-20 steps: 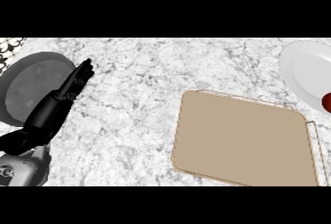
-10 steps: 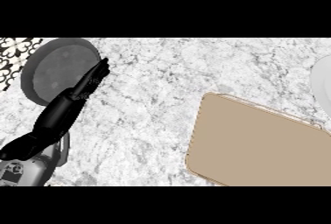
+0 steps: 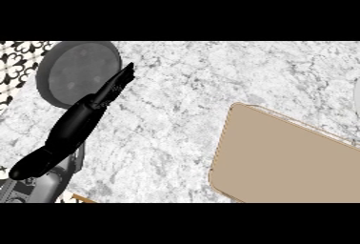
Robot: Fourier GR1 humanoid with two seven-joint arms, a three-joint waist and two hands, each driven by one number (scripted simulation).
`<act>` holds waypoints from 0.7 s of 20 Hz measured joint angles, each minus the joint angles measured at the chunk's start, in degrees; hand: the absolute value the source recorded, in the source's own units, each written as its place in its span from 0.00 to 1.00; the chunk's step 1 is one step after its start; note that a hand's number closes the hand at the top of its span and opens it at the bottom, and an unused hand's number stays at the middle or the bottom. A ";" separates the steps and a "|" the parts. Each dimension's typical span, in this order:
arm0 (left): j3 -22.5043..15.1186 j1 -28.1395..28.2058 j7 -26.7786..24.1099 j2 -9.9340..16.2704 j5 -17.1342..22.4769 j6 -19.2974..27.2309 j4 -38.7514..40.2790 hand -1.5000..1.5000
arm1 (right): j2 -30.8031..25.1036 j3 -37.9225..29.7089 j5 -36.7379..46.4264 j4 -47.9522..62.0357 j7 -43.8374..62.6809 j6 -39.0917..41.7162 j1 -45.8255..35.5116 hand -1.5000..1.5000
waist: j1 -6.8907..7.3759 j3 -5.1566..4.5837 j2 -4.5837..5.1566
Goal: Pick the tomato from the tray and place it in the plate
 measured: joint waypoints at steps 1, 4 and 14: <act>-0.14 -0.18 0.08 -0.10 -0.01 -0.06 0.06 0.50 | -0.14 0.47 0.47 0.00 0.53 -0.47 -0.20 1.00 | 0.05 0.05 -0.02; -0.46 -0.67 0.47 -0.42 -0.08 -0.07 0.21 0.50 | -0.62 1.71 1.73 0.00 1.57 -1.73 -0.56 1.00 | -0.15 0.23 -0.29; -0.30 -1.19 1.52 -1.26 -0.19 0.75 1.31 0.50 | -2.01 4.85 4.92 0.00 2.06 -7.00 0.69 1.00 | -2.19 0.56 -1.19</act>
